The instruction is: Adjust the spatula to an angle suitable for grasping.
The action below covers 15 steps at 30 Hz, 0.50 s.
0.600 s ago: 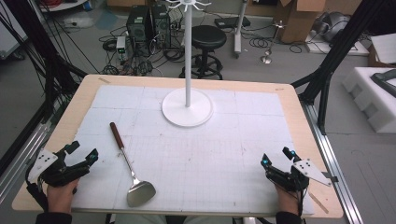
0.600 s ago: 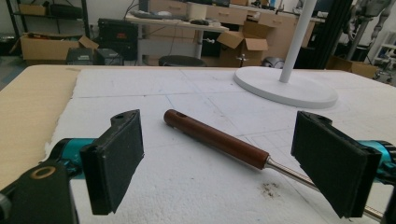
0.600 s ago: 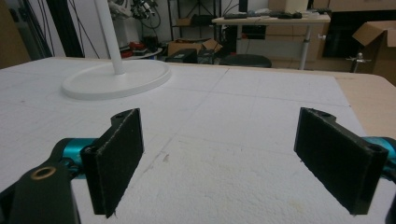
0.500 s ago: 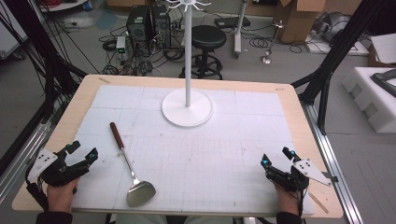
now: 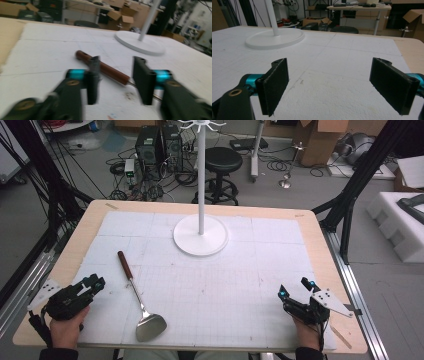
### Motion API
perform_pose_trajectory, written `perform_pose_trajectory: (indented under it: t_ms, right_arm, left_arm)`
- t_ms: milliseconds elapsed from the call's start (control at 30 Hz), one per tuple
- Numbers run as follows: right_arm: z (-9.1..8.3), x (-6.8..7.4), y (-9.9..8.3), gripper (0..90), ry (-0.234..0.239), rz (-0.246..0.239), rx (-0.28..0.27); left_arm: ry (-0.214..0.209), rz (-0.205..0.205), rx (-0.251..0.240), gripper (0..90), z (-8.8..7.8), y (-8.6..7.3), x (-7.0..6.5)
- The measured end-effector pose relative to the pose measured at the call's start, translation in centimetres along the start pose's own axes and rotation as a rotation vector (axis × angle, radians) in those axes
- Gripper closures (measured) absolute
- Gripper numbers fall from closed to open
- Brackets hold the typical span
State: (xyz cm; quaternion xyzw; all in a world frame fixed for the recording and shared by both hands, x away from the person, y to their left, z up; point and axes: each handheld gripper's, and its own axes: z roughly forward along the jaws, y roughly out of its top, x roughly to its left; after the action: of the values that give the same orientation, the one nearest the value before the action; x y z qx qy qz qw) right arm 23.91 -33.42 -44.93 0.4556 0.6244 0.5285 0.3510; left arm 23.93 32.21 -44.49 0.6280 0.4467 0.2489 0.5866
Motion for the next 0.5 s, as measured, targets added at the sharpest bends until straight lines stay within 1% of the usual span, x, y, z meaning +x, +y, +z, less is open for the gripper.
perform_pose_trajectory:
  t_ms: [33,100,167,233,267,300,333,400,467,500]
  right_arm:
    - [0.0,0.0,0.0,14.4,-0.001,-0.006,-0.001]
    - [0.0,0.0,0.0,14.4,-0.005,0.0,0.007]
    - [0.1,-0.1,0.0,14.4,-0.009,-0.001,0.012]
    - [0.2,0.0,0.1,14.5,-0.006,0.006,0.02]
    - [0.2,-0.1,0.1,14.5,-0.006,0.003,0.018]
    - [0.2,-0.1,0.1,14.5,-0.009,0.001,0.015]
    - [0.1,0.0,0.0,14.5,-0.01,0.002,0.015]
    - [0.1,0.0,0.0,14.5,-0.008,0.002,0.013]
    - [0.1,0.0,0.0,14.5,-0.008,0.0,0.01]
    - [0.1,-0.1,0.0,14.5,-0.008,0.0,0.011]
  left_arm:
    - [-0.017,0.017,0.021,83.2,0.4,0.2,-0.7]
    - [-0.073,0.038,0.05,89.1,1.4,0.6,-2.4]
    - [-0.129,0.059,0.081,89.6,2.6,1.0,-4.3]
    - [-0.181,0.09,0.124,89.6,3.8,1.2,-6.3]
    - [-0.181,0.09,0.124,89.6,3.8,1.2,-6.3]
    - [-0.23,0.115,0.166,89.6,4.7,1.3,-8.0]
    - [-0.247,0.118,0.187,89.6,5.1,1.3,-8.6]
    - [-0.272,0.121,0.229,89.6,5.8,1.2,-9.5]
    - [-0.278,0.123,0.277,89.6,6.4,1.0,-9.8]
    - [-0.278,0.123,0.277,89.6,6.4,1.0,-9.8]
